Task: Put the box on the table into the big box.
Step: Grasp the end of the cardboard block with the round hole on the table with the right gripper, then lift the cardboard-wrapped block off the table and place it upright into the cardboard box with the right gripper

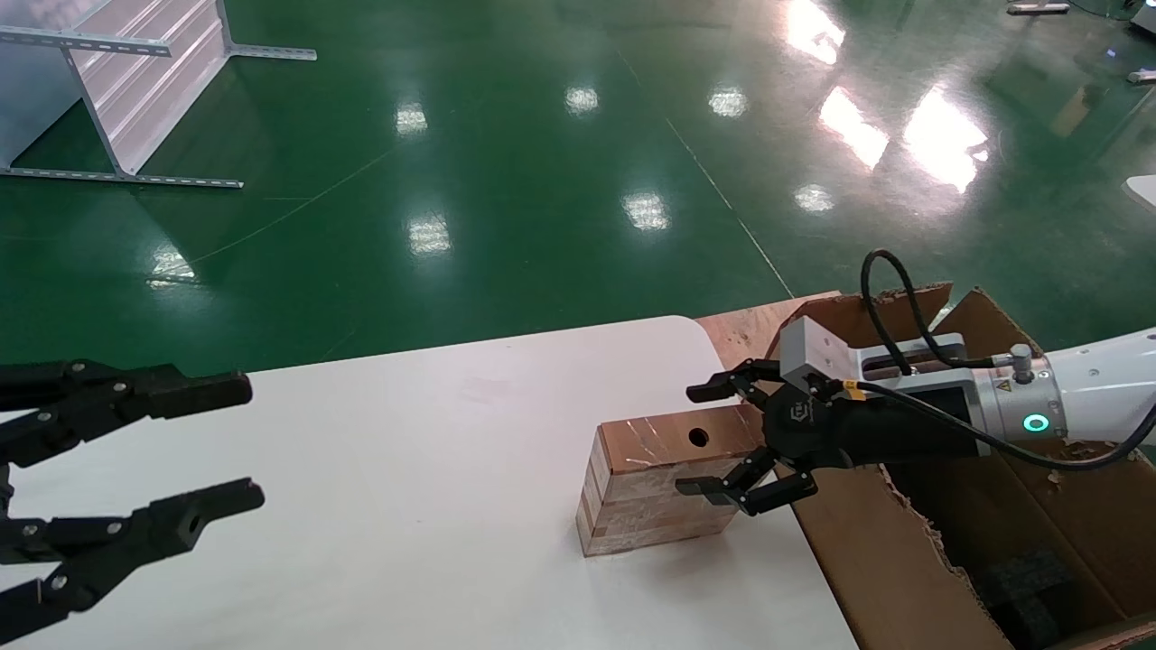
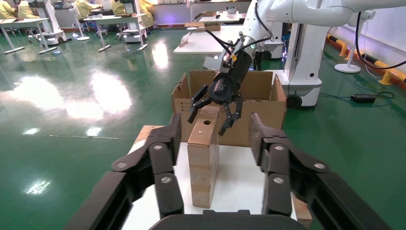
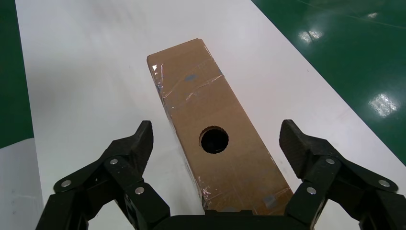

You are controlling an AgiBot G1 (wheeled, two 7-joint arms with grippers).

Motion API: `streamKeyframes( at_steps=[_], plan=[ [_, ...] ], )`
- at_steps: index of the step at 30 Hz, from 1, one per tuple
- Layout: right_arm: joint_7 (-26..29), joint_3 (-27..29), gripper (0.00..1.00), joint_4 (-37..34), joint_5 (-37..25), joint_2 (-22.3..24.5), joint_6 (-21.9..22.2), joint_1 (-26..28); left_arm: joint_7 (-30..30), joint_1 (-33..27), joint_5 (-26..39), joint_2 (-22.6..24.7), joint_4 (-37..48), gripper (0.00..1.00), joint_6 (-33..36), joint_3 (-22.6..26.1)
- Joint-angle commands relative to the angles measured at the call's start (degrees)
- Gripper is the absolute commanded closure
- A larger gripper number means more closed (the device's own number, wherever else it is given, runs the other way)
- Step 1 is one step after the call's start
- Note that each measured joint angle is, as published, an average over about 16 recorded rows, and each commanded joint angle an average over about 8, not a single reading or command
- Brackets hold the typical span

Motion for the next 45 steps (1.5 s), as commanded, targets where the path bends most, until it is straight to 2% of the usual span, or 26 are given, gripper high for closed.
streamKeyframes(
  at_steps=[1, 32, 39, 45],
  plan=[
    [0.0, 0.0, 1.00, 0.0, 0.0, 0.0, 0.0, 0.0, 0.0, 0.0, 0.0, 0.0, 0.0, 0.00, 0.0, 0.0],
    [0.6, 0.0, 1.00, 0.6, 1.1, 0.3, -0.1, -0.4, 0.0, 0.0, 0.0, 0.0, 0.0, 0.00, 0.0, 0.0],
    [3.2, 0.3, 1.00, 3.3, 5.0, 1.9, -0.8, 0.6, 0.0, 0.0, 0.0, 0.0, 0.0, 0.00, 0.0, 0.0],
    [9.0, 1.1, 1.00, 7.0, 10.2, 6.3, -1.2, 5.3, 0.0, 0.0, 0.0, 0.0, 0.0, 0.00, 0.0, 0.0]
  ],
)
